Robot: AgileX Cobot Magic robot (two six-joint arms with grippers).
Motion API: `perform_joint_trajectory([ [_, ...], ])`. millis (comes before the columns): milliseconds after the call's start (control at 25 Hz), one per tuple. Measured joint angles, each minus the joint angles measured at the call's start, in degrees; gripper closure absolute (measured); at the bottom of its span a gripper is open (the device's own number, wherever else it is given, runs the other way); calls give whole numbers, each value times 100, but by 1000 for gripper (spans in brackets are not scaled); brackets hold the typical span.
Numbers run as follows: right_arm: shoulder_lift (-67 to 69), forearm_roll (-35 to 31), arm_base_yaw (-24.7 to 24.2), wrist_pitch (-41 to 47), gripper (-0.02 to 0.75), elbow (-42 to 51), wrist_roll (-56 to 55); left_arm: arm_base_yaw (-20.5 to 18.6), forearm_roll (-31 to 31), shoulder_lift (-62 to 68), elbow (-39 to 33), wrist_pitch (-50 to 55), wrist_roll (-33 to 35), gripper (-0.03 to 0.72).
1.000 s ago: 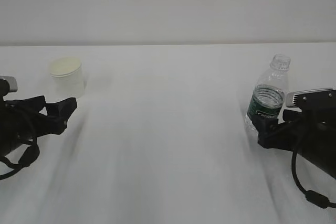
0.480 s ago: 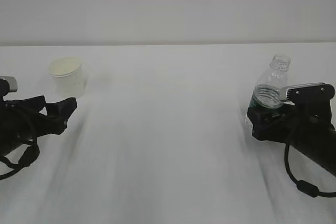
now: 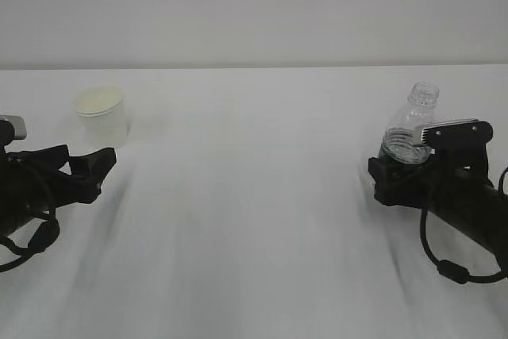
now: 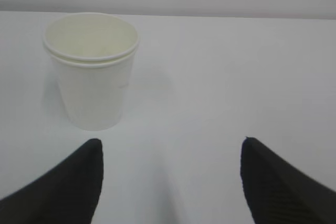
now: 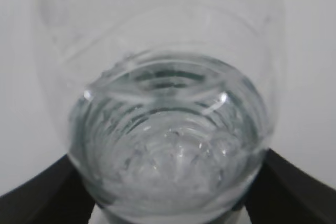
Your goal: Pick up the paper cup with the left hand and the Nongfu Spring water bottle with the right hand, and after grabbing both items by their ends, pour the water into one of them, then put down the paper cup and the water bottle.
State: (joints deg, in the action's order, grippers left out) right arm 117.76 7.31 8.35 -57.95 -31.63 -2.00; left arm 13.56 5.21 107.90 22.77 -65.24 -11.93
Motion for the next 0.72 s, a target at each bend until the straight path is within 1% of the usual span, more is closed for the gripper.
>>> perform_joint_trajectory([
  [720, 102, 0, 0, 59, 150, -187, 0, 0, 0, 0, 0, 0, 0, 103],
])
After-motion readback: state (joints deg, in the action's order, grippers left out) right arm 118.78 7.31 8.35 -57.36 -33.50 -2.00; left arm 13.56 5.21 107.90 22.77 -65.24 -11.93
